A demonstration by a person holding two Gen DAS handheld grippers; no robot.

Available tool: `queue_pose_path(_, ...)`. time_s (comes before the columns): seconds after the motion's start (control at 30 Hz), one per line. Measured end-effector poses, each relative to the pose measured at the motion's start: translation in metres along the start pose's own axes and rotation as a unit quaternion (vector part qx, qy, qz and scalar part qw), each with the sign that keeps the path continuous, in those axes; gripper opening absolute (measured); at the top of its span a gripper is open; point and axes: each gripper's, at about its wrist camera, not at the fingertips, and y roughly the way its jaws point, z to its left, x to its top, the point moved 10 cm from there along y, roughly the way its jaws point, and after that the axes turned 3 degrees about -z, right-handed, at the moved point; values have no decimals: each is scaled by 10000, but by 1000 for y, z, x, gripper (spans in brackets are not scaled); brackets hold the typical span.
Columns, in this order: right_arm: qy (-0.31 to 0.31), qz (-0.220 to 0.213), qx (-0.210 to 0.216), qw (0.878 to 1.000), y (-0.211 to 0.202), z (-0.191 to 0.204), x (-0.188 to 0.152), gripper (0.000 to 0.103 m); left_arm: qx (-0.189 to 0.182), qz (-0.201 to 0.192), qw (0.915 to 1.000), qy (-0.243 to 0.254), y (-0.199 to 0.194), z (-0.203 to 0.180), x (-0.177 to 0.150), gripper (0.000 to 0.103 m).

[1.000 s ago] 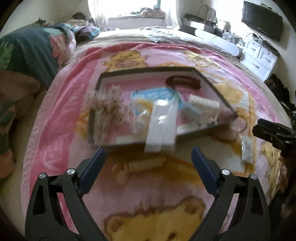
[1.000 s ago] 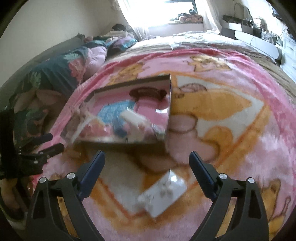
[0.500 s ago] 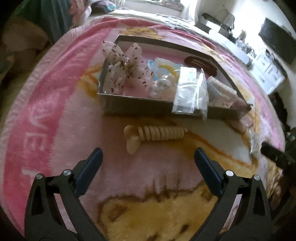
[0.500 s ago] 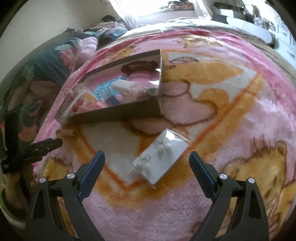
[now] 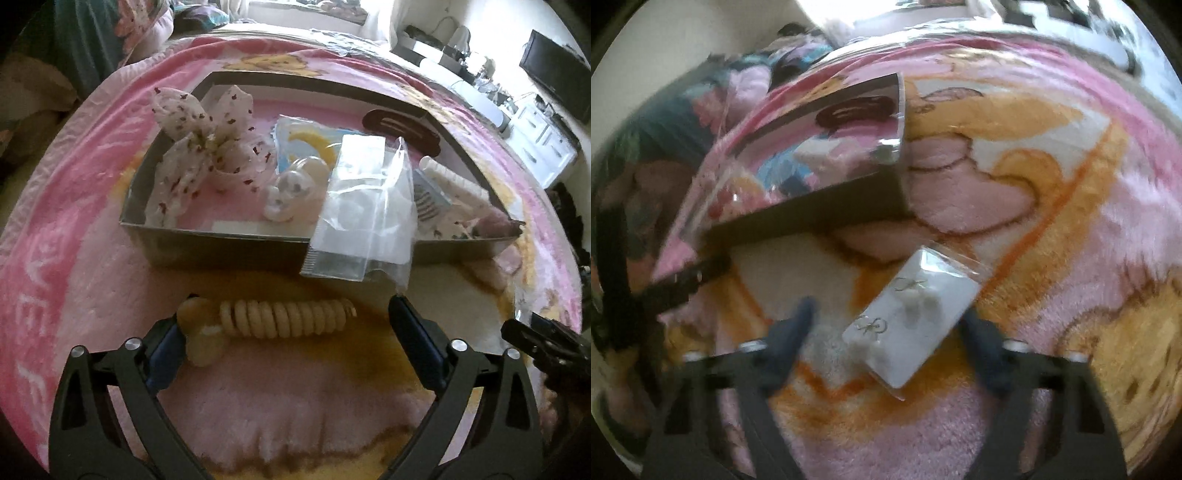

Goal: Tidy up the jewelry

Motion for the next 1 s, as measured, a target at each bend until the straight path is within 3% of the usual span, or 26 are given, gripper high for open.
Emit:
queue_pose_path(0.07,-52,-37,224,9997,-3,7,0,44,72,-20,9999,72,0,2,0,77)
queue_pose_path(0.17,-127,-44,519,9986,-7,19,-1,42,18,-58,10000,41,-6,9,1,68)
queue_pose_path(0.47,-641,-198,1146,9911,-33,77,2,40,-150,-214,9996,-116,-41,30,-3,67)
queue_pose_path(0.77,-1054,-512,1248,9852,-53,113,35,40,-88,-687,9975,-107,-90,49,29,67)
queue_pose_path(1.0,-1180,-700,1183,9835,-52,122,72,40,-6,-845,9964,1,-92,50,60,67)
